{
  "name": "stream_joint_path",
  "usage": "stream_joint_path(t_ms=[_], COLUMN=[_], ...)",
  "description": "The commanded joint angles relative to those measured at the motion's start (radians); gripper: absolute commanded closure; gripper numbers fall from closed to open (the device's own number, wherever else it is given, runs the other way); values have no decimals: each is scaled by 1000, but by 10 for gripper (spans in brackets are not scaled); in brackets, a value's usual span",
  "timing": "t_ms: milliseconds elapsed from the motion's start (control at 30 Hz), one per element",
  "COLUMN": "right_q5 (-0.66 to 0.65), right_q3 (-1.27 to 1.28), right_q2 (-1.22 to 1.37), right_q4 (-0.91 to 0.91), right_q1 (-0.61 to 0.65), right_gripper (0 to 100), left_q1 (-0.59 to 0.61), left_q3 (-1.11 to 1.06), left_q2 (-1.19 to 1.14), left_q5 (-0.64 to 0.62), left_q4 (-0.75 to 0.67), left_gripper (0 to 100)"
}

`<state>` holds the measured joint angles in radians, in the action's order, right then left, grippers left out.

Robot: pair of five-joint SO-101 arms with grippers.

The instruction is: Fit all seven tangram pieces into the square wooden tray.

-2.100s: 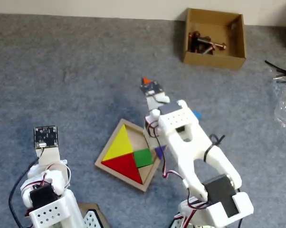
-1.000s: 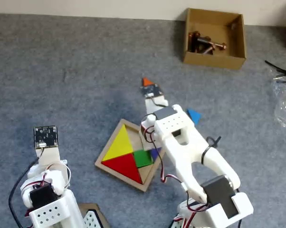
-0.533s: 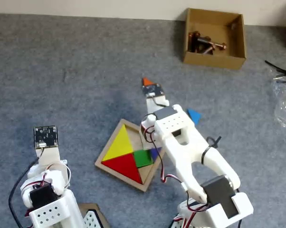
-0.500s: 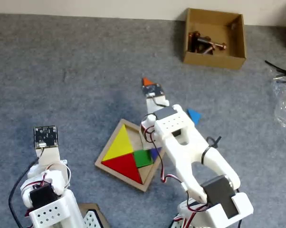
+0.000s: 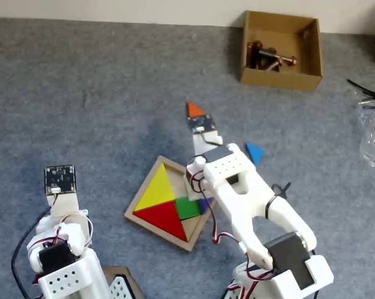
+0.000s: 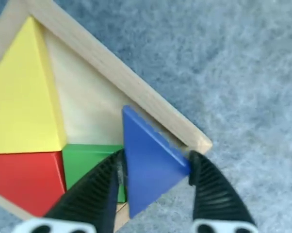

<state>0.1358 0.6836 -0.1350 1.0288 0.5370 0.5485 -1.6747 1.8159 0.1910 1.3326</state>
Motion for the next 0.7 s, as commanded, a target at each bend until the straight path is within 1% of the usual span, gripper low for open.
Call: stream_joint_path(t_ms=[0, 100, 267, 467, 667], right_q5=[5, 5, 5, 5, -29], right_q3=[-1, -1, -1, -4, -65], right_q2=[-47, -47, -47, -48, -101], right_q4=[-21, -21, -21, -16, 62], right_q1=[-7, 10, 50, 67, 59], right_gripper=[755, 735, 733, 733, 733], left_q1=[-15, -15, -15, -15, -15], left_q3=[-21, -21, -21, -21, -21], left_q2=[5, 5, 5, 5, 5], left_q5=[-9, -9, -9, -9, -9], left_q4=[5, 5, 5, 5, 5], left_gripper=[995, 995, 995, 995, 995])
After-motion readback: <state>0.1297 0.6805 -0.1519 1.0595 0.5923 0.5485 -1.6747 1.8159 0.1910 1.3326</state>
